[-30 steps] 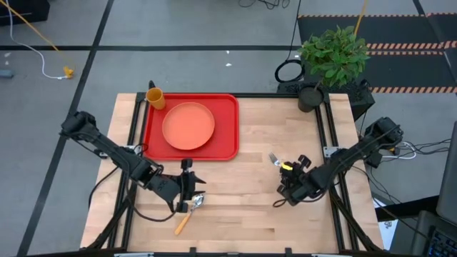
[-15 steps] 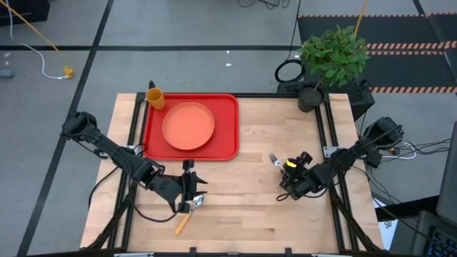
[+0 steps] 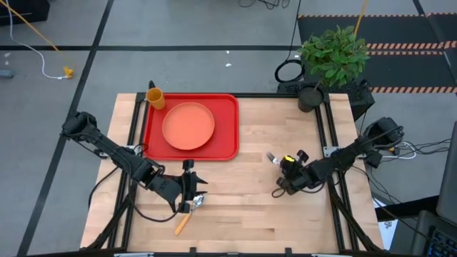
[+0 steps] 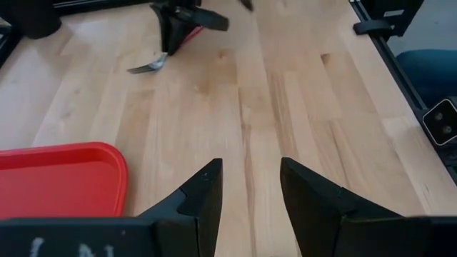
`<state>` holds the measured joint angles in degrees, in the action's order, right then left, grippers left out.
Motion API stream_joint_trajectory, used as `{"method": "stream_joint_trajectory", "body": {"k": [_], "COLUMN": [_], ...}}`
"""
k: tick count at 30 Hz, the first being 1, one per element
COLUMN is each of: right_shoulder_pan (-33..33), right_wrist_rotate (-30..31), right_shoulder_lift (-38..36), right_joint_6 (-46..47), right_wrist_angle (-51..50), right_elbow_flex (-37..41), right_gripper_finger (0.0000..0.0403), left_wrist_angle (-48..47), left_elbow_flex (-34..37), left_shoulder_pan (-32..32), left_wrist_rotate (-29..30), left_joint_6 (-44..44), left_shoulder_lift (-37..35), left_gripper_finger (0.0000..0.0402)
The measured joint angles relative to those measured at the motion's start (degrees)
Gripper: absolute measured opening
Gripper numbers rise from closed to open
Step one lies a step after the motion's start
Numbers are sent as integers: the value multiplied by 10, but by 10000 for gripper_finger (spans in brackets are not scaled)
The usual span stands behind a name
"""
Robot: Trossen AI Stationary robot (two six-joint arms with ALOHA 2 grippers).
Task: Pick and place plate/cup/fork/spoon on tray
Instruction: Put the pink fork on the red serving tray to right of the orange plate
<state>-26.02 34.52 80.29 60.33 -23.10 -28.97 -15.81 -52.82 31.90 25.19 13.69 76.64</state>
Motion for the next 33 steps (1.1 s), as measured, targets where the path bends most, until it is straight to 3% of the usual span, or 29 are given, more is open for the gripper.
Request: {"method": "stream_joint_trajectory", "body": {"k": [8,11,14,17,23,33], "right_shoulder_pan": [84,115,144,175,229,270], "right_wrist_rotate": [-18,-20,-70,-113,-127,-118], "right_shoulder_lift": [-13,-28,-31,-21,21,174], "right_joint_6": [-127,-205,-320,-373,-370,-309], "right_wrist_angle": [148,268,430,582,753,778], "right_elbow_flex": [0,0,-2,-2,-5,-149], "right_gripper_finger": [33,19,19,24,31,27], "left_wrist_angle": [2,2,1,3,13,25], "left_elbow_flex": [0,0,0,0,0,0], "left_shoulder_pan": [0,0,0,-1,-12,-34], "left_wrist_rotate": [0,0,0,0,1,2], "left_joint_6": [-4,-14,-27,-46,-64,-52], "left_shoulder_lift": [0,0,0,0,0,0], "left_gripper_finger": [145,145,145,145,145,145]}}
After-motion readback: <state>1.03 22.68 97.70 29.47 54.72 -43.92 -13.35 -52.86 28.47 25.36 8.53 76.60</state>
